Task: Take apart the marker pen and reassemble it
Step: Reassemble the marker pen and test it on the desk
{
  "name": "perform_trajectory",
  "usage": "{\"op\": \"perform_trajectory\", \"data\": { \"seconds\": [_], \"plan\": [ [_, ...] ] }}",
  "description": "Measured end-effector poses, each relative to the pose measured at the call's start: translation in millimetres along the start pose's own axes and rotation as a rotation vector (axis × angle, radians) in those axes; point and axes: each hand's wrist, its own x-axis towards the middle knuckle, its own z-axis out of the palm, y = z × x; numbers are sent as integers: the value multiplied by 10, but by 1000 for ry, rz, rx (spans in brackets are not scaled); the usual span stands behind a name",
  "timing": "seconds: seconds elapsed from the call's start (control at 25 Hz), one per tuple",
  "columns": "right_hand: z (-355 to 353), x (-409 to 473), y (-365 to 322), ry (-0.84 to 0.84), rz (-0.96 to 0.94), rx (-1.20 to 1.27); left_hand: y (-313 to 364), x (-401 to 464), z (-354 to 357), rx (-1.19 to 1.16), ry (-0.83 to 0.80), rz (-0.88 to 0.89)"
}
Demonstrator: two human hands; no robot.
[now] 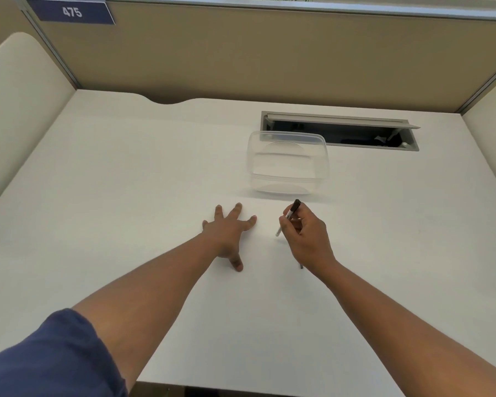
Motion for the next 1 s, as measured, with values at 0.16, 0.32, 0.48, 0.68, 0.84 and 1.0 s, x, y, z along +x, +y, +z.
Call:
{"op": "perform_trajectory", "data": {
  "seconds": [0.16,0.32,0.48,0.68,0.84,1.0],
  "plan": [
    [43,-65,59,-26,-60,-65,-7,38,8,-10,-3,4],
    [46,-94,106,-82,-64,-214,-11,36,6,-5,3,5],
    [30,-127,101,-120,-70,-314,-4,25,-2,-1,1,5],
    [55,-189,74,-90,-80,-318,8,18,-7,-6,1,3],
    [14,-218,104,-70,-55,-254,16,9,-6,2,1,-2],
    [-22,-160,157,-56,-46,-206,18,13,3,-10,5,-1]
  ]
}}
